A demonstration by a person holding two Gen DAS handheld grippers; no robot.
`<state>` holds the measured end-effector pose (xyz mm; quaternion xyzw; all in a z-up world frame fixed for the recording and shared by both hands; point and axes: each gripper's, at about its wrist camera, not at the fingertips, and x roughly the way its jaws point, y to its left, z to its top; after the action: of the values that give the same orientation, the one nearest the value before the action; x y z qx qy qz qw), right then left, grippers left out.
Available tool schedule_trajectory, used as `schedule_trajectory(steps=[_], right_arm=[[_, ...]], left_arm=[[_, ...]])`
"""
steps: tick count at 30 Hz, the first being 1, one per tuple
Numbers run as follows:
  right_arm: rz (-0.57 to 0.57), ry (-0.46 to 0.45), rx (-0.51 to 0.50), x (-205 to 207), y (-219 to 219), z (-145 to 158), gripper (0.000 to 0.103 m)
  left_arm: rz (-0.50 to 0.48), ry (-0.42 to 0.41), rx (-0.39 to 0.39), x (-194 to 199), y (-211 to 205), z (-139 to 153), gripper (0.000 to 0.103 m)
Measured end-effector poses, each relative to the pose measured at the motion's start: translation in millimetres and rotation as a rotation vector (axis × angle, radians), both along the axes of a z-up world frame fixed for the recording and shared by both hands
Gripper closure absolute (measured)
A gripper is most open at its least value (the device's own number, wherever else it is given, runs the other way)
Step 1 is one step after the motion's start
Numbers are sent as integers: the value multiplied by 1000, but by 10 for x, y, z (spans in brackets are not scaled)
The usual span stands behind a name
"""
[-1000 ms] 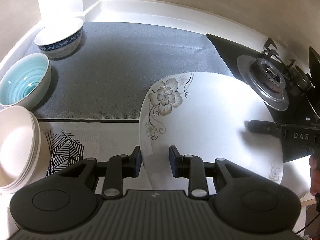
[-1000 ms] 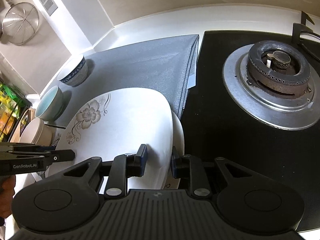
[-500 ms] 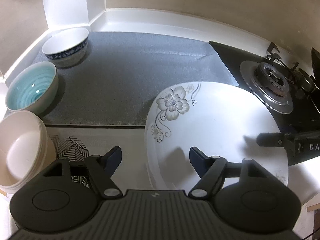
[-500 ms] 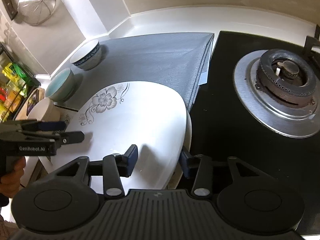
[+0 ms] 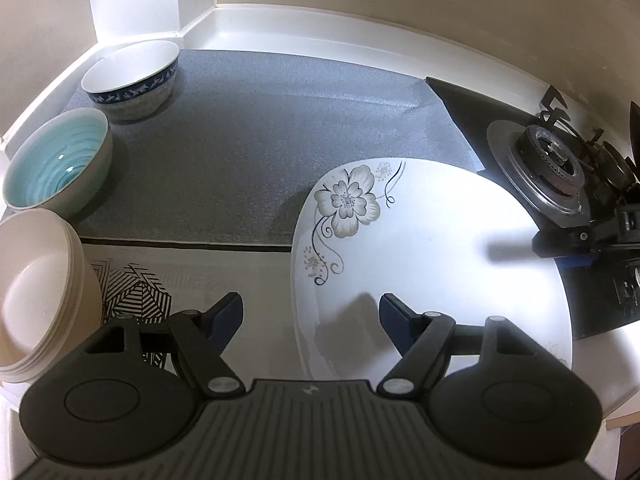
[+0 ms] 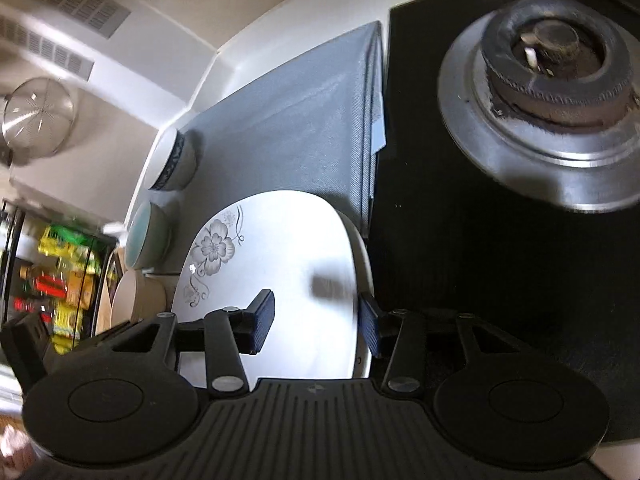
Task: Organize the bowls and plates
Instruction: 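Open both grippers and withdraw them from the flower-print plate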
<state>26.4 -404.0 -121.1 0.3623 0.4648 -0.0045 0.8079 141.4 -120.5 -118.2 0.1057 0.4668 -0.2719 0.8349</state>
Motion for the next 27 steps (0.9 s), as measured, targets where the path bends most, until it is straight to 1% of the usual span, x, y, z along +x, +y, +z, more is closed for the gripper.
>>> schedule_trajectory(steps=[2, 3, 4, 5, 6, 7, 9, 12, 13, 15, 19, 21, 24, 27], right_arm=[[47, -3, -48, 5, 46, 60, 53], [75, -6, -86, 7, 78, 98, 46], [106, 0, -149, 5, 130, 136, 42], [132, 4, -204, 4, 133, 166, 38], [159, 3, -251, -8, 167, 188, 36], [177, 2, -268, -20, 169, 194, 36], [197, 9, -239, -34, 182, 166, 33], [211, 21, -206, -23, 247, 84, 33], [216, 24, -197, -9, 272, 55, 33], [226, 31, -184, 23, 318, -9, 29], [224, 49, -187, 79, 371, -63, 29], [218, 55, -188, 101, 390, -72, 28], [214, 79, -195, 151, 417, -74, 28], [181, 110, -178, 178, 410, -61, 28]], left_arm=[[0, 5, -4, 2, 1, -4, 22], [0, 8, -7, 8, -1, -3, 19], [2, 10, -10, 10, 2, -2, 16], [4, 10, -15, 8, 3, -1, 16], [2, 11, -18, 7, 4, 2, 16], [1, 15, -20, 9, 3, 2, 15], [0, 33, -31, 14, -4, -4, 13], [-5, 72, -46, 17, -12, -31, 13], [-7, 90, -49, 22, -14, -47, 13], [-11, 140, -59, 44, -21, -91, 13], [-13, 217, -102, 87, -30, -153, 13], [-31, 239, -136, 85, -47, -152, 15], [-24, 246, -128, 80, -86, -144, 14], [-4, 279, -151, 132, -64, -142, 14]])
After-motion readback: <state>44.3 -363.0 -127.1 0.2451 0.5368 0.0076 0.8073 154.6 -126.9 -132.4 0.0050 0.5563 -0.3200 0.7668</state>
